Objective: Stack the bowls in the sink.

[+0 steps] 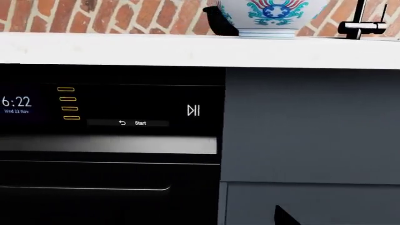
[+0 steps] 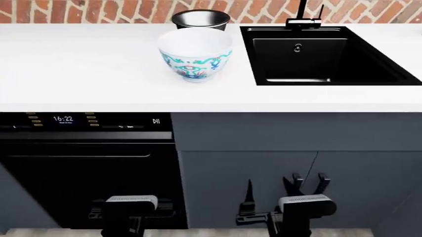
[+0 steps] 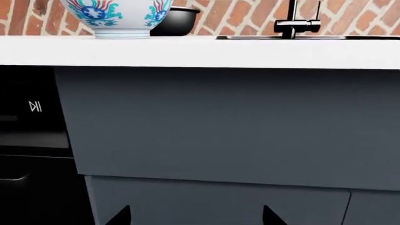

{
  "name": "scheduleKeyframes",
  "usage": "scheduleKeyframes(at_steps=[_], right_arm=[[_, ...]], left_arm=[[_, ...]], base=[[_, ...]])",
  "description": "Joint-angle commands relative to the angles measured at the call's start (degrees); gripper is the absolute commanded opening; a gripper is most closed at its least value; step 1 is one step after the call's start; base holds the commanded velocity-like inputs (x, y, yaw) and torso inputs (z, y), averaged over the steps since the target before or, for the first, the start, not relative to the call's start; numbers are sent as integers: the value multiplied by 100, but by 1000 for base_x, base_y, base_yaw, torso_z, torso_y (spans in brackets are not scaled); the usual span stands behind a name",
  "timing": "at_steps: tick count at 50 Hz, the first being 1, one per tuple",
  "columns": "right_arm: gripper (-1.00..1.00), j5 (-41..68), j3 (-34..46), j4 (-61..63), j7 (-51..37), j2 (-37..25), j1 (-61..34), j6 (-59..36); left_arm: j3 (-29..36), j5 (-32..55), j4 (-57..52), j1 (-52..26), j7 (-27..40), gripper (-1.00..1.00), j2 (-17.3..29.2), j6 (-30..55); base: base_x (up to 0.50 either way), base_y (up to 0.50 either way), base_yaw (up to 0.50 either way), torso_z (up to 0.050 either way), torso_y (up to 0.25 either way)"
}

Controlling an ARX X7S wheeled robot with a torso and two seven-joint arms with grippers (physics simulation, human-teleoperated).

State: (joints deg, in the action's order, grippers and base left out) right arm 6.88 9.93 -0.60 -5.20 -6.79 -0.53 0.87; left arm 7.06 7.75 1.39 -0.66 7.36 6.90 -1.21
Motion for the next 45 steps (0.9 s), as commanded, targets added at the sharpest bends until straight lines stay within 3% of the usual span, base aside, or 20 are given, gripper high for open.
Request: scheduleKeyframes(at_steps=[1, 8, 11, 15, 19, 22, 24, 26, 27, 29, 31, 33, 39, 45], right_arm=[[100, 65, 52, 16, -62, -60, -7, -20], [100, 268, -108, 496, -261, -88, 31, -300], [100, 461, -252, 1546, -459, -251, 162, -1080], [100, 782, -626, 3430, -814, -740, 129, -2763], [100, 1580, -1332, 5237, -1246, -1141, -624, -5002], [100, 2452, -2094, 6044, -1571, -1359, -1639, -6771], [100, 4171, -2754, 6056, -2868, -1995, -2427, -7445], [100, 5890, -3495, 5929, -3949, -2186, -3332, -8391], [100, 6749, -3633, 5681, -4688, -2343, -3756, -8646], [100, 8468, -3104, 4989, -6407, -3014, -4504, -8295], [100, 9991, -2363, 4520, -7393, -3525, -5239, -7864], [100, 10497, -1687, 4134, -7953, -3822, -5942, -7623], [100, 10804, -161, 3452, -8451, -4214, -7193, -7157], [100, 10605, 476, 3226, -8373, -4290, -7568, -6962]], left_arm=[[82, 55, 8, -24, 47, 100, 39, 10], [71, 81, -99, -5, 129, 100, 100, 93], [39, 54, -457, 53, 209, 100, 213, 314], [-192, 228, -1811, 227, 285, 100, 661, 1271], [-918, 1113, -3779, 54, 496, 100, 1153, 3056], [-1844, 2237, -4665, -578, 860, 100, 1417, 4640], [-2643, 3343, -5133, -1411, 1273, 100, 1677, 5944], [-3299, 4526, -5286, -2442, 1808, 100, 1924, 7208], [-3550, 5134, -5252, -3014, 2138, 100, 2023, 7817], [-3921, 6491, -4892, -4258, 3076, 100, 2136, 8940], [-3605, 7733, -4251, -5090, 4301, 100, 2531, 9082], [-3038, 8349, -3725, -5751, 5004, 100, 2885, 9029], [-1708, 8690, -2782, -7002, 5543, 100, 3489, 9019], [-826, 9393, -2283, -7722, 6198, 100, 3918, 8921]], base=[[0, 0, 0, 0, 0], [0, 0, 0, 0, 0], [0, 0, 0, 0, 0], [0, 0, 0, 0, 0], [0, 0, 0, 0, 0], [0, 0, 0, 0, 0], [0, 0, 0, 0, 0], [0, 0, 0, 0, 0], [0, 0, 0, 0, 0], [0, 0, 0, 0, 0], [0, 0, 0, 0, 0], [0, 0, 0, 0, 0], [0, 0, 0, 0, 0], [0, 0, 0, 0, 0]])
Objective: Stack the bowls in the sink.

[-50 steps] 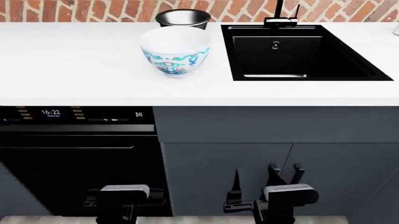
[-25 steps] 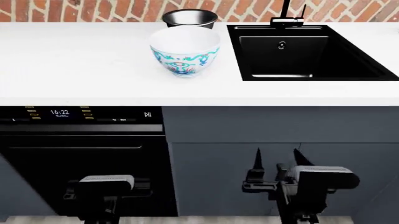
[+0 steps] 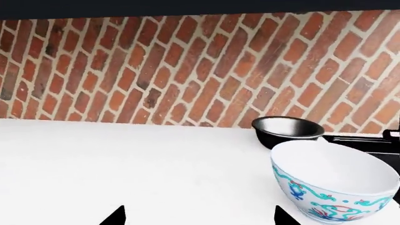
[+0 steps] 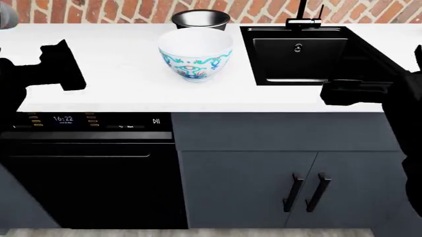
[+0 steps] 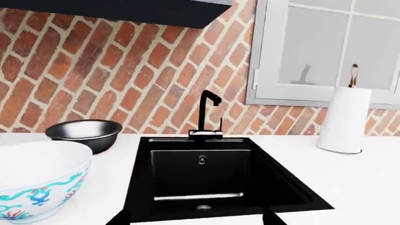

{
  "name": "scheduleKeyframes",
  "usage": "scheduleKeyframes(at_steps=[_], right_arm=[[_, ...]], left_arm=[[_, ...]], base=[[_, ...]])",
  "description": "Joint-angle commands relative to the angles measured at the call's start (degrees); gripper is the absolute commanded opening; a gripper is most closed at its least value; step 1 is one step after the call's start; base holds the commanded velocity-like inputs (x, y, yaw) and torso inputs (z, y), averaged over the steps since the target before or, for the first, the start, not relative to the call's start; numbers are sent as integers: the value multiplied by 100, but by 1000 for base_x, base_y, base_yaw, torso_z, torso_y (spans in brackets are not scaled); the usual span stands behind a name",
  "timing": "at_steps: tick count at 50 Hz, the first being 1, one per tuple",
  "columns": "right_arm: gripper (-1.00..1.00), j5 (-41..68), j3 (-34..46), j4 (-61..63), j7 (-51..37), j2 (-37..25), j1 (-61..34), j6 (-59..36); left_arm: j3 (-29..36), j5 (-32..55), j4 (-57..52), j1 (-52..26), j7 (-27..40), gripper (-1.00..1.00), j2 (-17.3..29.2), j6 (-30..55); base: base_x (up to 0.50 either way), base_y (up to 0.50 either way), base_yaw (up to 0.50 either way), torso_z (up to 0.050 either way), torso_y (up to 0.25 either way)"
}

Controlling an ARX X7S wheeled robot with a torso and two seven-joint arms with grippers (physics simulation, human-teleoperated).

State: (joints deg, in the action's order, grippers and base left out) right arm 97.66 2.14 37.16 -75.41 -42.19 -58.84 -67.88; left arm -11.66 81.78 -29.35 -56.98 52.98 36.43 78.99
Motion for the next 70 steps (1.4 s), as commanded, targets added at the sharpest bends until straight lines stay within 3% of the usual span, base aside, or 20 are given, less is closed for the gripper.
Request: scheduleKeyframes(at_steps=[1, 14, 22, 70], right_arm=[[100, 1483, 1292, -568, -1330, -747, -1774, -86], [100, 1200, 1338, -479, -1009, -853, -1642, -4], [100, 1057, 1158, -382, -680, -812, -1458, 167], [100, 961, 1314, -396, -383, -697, -1560, 362]], left_arm=[[1175, 2065, 850, -2175, 1729, 100, 1022, 893], [2714, 2986, 1524, -3291, 2789, 100, 1662, 840], [3336, 3449, 1797, -3764, 3145, 100, 1868, 696], [4087, 3808, 1827, -4293, 2871, 100, 2121, 188]], base=[[0, 0, 0, 0, 0], [0, 0, 0, 0, 0], [142, 0, 0, 0, 0], [500, 0, 0, 0, 1]])
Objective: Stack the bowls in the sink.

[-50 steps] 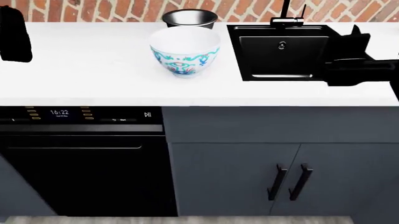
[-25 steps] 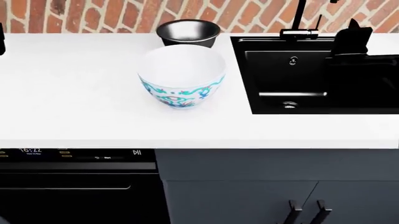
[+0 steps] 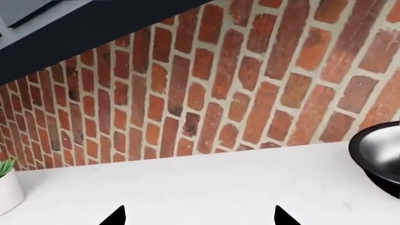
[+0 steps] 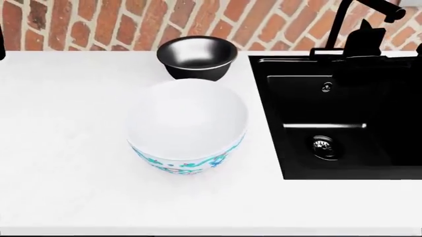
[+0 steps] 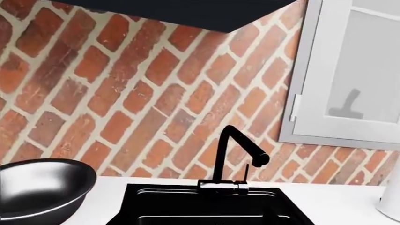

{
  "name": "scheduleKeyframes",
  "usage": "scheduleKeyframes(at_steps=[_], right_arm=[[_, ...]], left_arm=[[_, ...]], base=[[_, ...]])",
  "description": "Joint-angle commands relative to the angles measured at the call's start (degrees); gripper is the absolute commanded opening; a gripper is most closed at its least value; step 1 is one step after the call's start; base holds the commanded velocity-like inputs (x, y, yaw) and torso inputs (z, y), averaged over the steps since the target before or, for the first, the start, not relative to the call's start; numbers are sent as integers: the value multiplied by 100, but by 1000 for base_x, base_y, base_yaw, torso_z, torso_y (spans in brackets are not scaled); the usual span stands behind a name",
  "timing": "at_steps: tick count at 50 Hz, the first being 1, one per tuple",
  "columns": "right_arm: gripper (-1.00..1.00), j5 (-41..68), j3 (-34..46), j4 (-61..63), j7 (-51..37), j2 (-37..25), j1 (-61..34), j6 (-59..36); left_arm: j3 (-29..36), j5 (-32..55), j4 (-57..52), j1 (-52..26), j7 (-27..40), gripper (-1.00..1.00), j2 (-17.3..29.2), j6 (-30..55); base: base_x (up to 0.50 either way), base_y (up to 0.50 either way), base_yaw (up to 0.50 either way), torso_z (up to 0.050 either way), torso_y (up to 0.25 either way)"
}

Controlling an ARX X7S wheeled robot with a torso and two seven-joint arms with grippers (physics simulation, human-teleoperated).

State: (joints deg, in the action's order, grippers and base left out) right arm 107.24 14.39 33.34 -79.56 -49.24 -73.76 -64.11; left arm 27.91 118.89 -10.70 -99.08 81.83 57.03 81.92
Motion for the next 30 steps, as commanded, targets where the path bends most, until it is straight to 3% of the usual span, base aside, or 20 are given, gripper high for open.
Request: scheduleKeyframes(at_steps=[1, 21, 30], right_arm=[[100, 9, 116, -13, 20, 2, -89, -38], [100, 29, 173, 5, 47, -57, -81, 28], [100, -31, 239, 47, 24, -80, -68, 13]], left_arm=[[145, 102, -45, -88, -15, 100, 64, -111], [362, 214, -91, -205, -55, 100, 125, -261], [395, 312, -154, -172, -99, 100, 196, -384]], base=[[500, 0, 0, 0, 0], [495, 109, 0, 0, 2], [53, 3, 0, 0, 1]])
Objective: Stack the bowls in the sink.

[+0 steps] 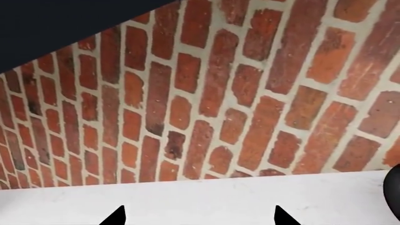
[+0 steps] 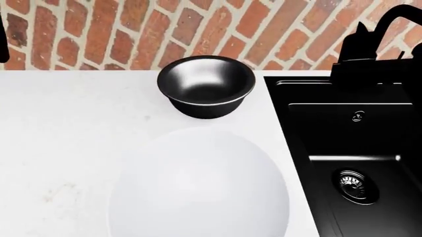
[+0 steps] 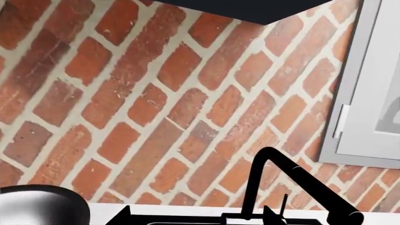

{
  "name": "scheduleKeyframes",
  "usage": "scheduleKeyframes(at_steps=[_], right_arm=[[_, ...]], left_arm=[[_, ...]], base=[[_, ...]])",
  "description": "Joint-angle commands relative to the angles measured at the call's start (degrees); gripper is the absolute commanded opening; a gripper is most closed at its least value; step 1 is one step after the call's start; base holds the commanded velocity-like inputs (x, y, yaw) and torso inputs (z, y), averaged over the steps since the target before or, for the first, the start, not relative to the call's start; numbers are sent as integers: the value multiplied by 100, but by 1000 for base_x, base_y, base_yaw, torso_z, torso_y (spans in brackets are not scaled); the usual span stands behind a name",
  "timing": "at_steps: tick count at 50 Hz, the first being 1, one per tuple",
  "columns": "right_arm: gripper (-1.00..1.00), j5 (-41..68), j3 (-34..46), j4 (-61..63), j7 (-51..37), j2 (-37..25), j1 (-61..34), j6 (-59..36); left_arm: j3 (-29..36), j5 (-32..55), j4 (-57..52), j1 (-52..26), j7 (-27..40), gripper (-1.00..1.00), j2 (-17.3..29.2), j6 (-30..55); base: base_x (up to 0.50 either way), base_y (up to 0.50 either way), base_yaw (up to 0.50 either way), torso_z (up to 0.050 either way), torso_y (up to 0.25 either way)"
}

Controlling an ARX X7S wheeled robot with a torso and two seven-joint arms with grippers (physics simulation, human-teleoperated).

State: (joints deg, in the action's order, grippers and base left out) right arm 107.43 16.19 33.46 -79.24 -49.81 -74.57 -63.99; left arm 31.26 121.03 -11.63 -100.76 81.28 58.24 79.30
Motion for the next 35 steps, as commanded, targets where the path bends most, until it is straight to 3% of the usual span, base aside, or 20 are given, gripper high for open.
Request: scheduleKeyframes(at_steps=[1, 9, 16, 21, 35], right_arm=[[100, -49, 69, 36, -13, -25, 14, 1], [100, 39, 181, -11, -105, 6, -34, 22], [100, 6, 249, -36, -94, 32, -3, 33], [100, -53, 243, -22, -55, 21, 67, 66], [100, -162, 236, 22, 24, -10, 219, 149]], left_arm=[[66, 110, -70, 1, -48, 100, 89, -128], [-80, 713, -229, 315, -81, 100, 314, -770], [259, 2392, -420, 414, -39, 100, 442, -1296], [464, 3122, -603, 381, -118, 100, 438, -1409], [868, 4031, -1023, 712, -286, 100, 421, -1880]], base=[[0, 0, 0, 0, 0], [0, 0, 0, 0, 0], [0, 0, 0, 0, 0], [0, 0, 0, 0, 0], [0, 0, 0, 0, 0]])
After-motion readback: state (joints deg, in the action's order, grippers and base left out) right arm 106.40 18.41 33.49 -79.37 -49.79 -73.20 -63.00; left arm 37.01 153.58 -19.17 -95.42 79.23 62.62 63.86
